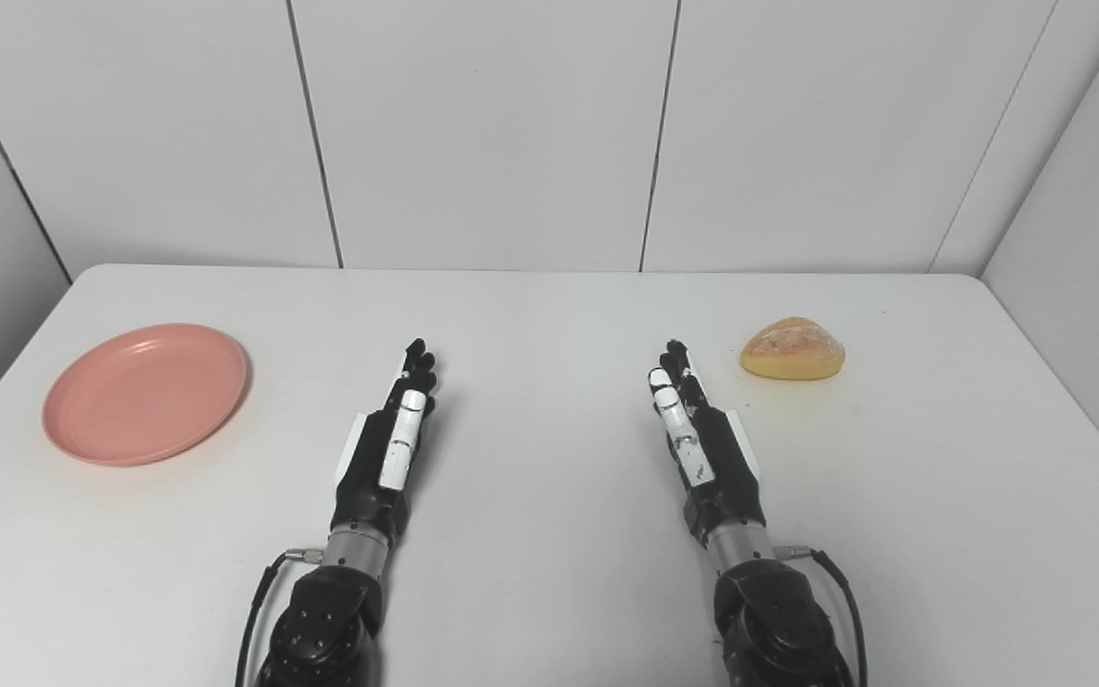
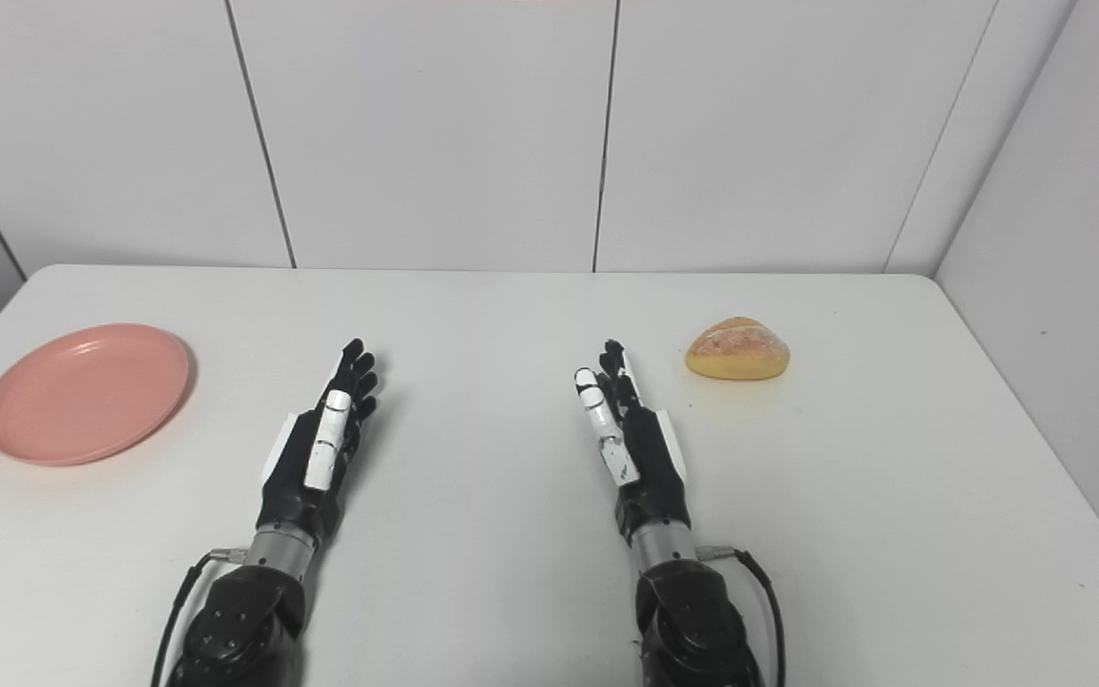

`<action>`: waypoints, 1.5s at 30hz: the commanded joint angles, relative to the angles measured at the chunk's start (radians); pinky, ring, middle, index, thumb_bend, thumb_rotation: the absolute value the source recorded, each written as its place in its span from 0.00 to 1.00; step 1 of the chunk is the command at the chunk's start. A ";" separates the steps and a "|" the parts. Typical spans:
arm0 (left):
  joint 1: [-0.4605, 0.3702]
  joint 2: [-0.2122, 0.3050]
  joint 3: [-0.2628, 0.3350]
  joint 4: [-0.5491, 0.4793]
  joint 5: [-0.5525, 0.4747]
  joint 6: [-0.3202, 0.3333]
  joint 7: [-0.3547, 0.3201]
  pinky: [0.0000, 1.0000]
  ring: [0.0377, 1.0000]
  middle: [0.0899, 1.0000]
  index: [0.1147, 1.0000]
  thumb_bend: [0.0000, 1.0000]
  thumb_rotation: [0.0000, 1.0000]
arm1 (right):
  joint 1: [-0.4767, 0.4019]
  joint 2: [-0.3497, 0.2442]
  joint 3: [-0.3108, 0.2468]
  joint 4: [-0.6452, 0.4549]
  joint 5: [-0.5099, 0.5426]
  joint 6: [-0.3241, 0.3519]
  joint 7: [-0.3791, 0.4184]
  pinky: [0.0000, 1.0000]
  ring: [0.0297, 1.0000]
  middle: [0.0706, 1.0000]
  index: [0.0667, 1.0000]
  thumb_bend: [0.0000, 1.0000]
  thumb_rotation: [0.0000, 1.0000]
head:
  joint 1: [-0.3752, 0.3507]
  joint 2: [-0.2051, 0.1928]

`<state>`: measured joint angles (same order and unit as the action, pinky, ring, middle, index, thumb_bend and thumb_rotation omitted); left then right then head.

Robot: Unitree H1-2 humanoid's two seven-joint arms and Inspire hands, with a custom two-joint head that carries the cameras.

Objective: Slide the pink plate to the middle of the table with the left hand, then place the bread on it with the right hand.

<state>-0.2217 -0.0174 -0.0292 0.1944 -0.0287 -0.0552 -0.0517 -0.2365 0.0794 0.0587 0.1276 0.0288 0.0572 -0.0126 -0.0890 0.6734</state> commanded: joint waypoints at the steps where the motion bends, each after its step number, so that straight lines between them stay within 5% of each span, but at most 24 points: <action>1: -0.023 -0.004 -0.001 -0.027 -0.005 -0.005 -0.003 1.00 1.00 1.00 1.00 0.61 1.00 | -0.038 0.006 0.004 -0.027 -0.001 -0.037 0.010 1.00 1.00 1.00 1.00 0.62 0.84 | 0.001 -0.002; 45: -0.025 -0.006 0.004 -0.033 -0.017 0.011 -0.005 1.00 1.00 1.00 1.00 0.60 1.00 | -0.041 0.011 0.001 -0.034 0.007 -0.030 0.008 1.00 1.00 1.00 1.00 0.61 0.82 | 0.000 0.002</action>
<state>-0.2213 -0.0173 -0.0266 0.1914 -0.0332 -0.0334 -0.0519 -0.2366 0.0800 0.0580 0.1276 0.0333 0.0572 -0.0126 -0.0905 0.6765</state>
